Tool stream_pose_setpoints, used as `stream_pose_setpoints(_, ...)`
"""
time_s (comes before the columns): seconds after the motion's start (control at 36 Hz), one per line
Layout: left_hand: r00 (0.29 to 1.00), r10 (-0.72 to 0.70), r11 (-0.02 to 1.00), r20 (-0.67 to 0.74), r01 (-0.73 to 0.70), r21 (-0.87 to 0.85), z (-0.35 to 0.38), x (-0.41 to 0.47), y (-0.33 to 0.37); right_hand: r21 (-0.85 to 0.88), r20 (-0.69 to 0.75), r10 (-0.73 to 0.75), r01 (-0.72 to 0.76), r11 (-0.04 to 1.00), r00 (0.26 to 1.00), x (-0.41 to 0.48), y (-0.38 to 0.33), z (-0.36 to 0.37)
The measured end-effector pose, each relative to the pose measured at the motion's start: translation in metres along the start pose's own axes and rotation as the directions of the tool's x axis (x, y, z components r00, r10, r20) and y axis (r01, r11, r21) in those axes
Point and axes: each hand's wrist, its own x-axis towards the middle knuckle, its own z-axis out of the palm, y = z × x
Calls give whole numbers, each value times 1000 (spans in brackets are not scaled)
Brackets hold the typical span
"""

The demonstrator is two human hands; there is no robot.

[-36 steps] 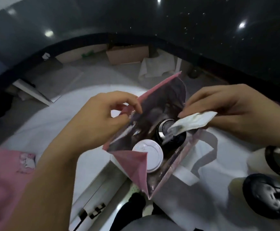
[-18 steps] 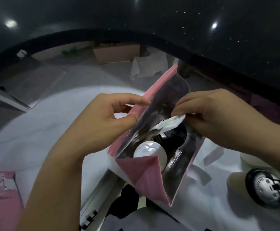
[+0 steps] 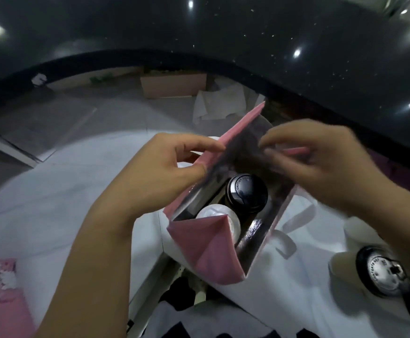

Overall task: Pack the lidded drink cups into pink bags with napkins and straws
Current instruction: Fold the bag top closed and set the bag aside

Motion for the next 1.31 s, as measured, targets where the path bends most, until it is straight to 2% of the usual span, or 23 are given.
stream_pose_setpoints(0.08, 999, 15, 999, 32, -16, 28, -2, 6, 0, 76, -211, 138, -125, 989, 968, -12, 21, -12)
stream_pose_setpoints(0.14, 996, 32, 999, 84, -34, 21, -2, 12, 3, 265, -250, 316, -250, 931, 915, -21, 42, -11)
stream_pose_setpoints(0.17, 992, 37, 999, 117, -38, 2, -2, 15, 5, 400, -219, 409, -300, 866, 886, -26, 50, -9)
stream_pose_setpoints(0.22, 981, 52, 999, 188, -49, -17, -2, 22, 10, 648, -69, 565, -393, 652, 822, -39, 66, -1)
stream_pose_setpoints(0.28, 968, 69, 997, 239, -74, 15, -1, 31, 16, 752, 104, 620, -469, 463, 778, -56, 75, 12)
stream_pose_setpoints(0.33, 963, 72, 993, 259, -92, 67, 1, 40, 20, 794, 161, 637, -482, 371, 754, -74, 75, 25)
stream_pose_setpoints(0.44, 967, 94, 972, 239, -141, 188, 6, 60, 25, 854, 137, 691, -438, 280, 710, -101, 69, 47)
stream_pose_setpoints(0.5, 966, 135, 970, 221, -174, 169, 7, 64, 27, 874, 123, 690, -407, 265, 713, -113, 66, 55)
stream_pose_setpoints(0.56, 966, 212, 969, 145, -227, 95, 12, 65, 27, 873, 86, 664, -377, 309, 742, -124, 63, 59)
stream_pose_setpoints(0.64, 952, 251, 963, -173, -264, -57, 16, 61, 11, 879, 52, 671, -352, 320, 740, -135, 62, 64)
stream_pose_setpoints(0.69, 909, 121, 955, -400, -217, -204, 15, 58, -12, 888, 90, 677, -367, 278, 730, -139, 64, 68)
stream_pose_setpoints(0.75, 864, -103, 867, -493, -165, -471, 10, 55, -38, 875, 134, 668, -404, 267, 732, -140, 65, 72)
stream_pose_setpoints(0.81, 852, -309, 724, -422, -77, -685, 5, 49, -60, 868, 149, 663, -418, 268, 734, -139, 64, 77)
stream_pose_setpoints(0.83, 854, -371, 683, -365, -15, -730, 5, 45, -70, 872, 155, 672, -420, 251, 724, -137, 62, 80)
stream_pose_setpoints(0.94, 827, -545, 646, -138, 309, -698, 19, 25, -92, 888, 153, 685, -403, 221, 712, -135, 57, 85)
stream_pose_setpoints(1.03, 768, -638, 593, -61, 439, -675, 34, 9, -101, 897, 143, 668, -381, 224, 730, -134, 53, 87)
stream_pose_setpoints(1.08, 731, -677, 555, -86, 431, -712, 44, -4, -102, 909, 133, 681, -362, 205, 720, -136, 52, 89)
stream_pose_setpoints(1.14, 719, -688, 497, -100, 367, -786, 53, -20, -99, 911, 96, 676, -338, 237, 731, -136, 50, 91)
stream_pose_setpoints(1.19, 728, -682, 439, -75, 325, -838, 61, -35, -96, 919, 63, 663, -303, 253, 746, -133, 46, 93)
stream_pose_setpoints(1.25, 743, -670, 373, -10, 325, -869, 66, -44, -92, 938, 62, 677, -275, 213, 733, -134, 50, 100)
stream_pose_setpoints(1.31, 777, -628, 381, 46, 359, -852, 69, -47, -91, 942, 65, 698, -275, 193, 713, -137, 54, 108)
